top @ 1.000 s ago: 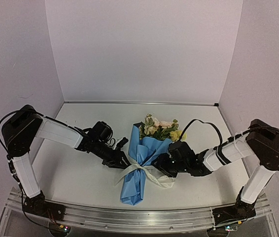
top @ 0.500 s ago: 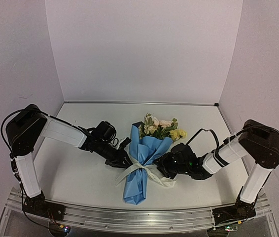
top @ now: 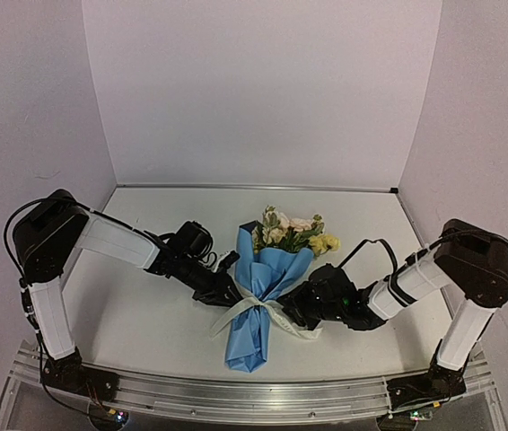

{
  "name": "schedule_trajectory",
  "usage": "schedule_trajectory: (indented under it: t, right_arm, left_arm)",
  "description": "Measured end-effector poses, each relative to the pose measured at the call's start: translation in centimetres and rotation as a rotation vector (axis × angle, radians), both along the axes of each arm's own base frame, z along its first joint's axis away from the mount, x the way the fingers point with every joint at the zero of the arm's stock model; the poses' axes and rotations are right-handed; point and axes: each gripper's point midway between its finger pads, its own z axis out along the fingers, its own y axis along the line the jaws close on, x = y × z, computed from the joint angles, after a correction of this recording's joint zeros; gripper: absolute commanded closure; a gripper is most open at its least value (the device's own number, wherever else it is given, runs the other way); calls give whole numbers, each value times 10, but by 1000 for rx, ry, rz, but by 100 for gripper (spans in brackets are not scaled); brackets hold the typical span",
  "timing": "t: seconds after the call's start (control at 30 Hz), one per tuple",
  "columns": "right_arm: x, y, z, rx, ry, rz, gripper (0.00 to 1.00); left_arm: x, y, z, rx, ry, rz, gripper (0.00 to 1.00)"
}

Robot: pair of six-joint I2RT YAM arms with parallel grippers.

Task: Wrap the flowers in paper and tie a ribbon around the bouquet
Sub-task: Reset both arms

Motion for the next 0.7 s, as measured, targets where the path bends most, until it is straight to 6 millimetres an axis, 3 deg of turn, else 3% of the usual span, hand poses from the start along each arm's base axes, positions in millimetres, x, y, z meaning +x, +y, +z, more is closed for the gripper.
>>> schedule_trajectory:
  t: [0.1, 0.27, 0.5, 0.7]
  right_arm:
    - [-1, 1, 0, 2, 4, 0, 79]
    - [-1, 0, 0, 5, 8, -7, 100]
    - [0, -1, -2, -11, 0, -6, 100]
    - [-1, -6, -5, -58, -12, 8, 100]
  left_arm:
    - [0, 0, 0, -1, 0, -1, 78]
    - [0, 0, 0, -1, 0, -1, 76]
    - [3, 1, 4, 2, -36, -1, 59]
    - [9, 6, 44, -26, -159, 6, 45]
